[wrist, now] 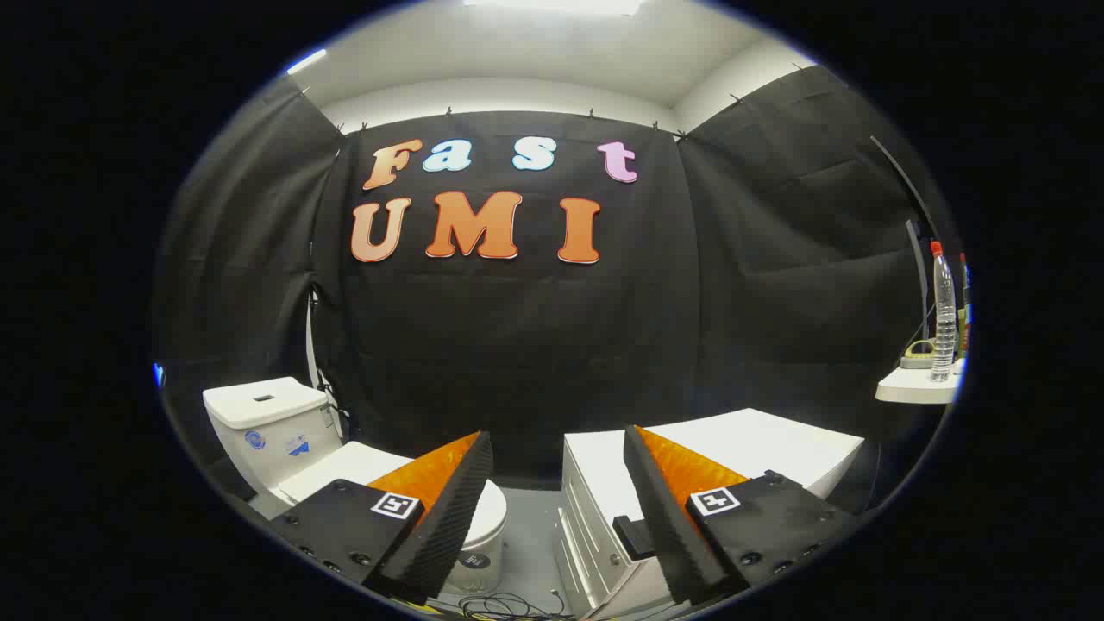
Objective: Open the toilet lid.
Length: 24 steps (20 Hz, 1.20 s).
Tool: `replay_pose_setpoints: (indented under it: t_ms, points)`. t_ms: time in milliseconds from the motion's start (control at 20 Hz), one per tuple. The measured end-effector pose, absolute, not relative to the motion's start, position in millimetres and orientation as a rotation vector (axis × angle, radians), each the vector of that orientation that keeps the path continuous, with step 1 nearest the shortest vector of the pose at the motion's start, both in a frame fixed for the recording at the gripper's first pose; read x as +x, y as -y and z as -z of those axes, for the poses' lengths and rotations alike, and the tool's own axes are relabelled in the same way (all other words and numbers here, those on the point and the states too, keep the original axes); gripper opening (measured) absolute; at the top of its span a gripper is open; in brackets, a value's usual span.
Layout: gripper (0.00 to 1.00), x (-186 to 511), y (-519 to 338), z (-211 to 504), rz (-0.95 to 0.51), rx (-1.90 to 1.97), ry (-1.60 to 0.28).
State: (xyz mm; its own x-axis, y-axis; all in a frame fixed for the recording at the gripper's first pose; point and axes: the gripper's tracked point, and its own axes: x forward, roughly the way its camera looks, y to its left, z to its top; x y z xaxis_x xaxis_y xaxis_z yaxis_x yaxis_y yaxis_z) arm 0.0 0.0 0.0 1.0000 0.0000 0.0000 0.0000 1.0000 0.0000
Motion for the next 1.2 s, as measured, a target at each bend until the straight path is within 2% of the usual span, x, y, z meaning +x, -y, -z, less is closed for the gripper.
replay_pose_setpoints:
  t_ms: [1200]
  points:
    - [0.98, 0.2, -1.4, -1.0, -0.002, -0.013, 0.011]
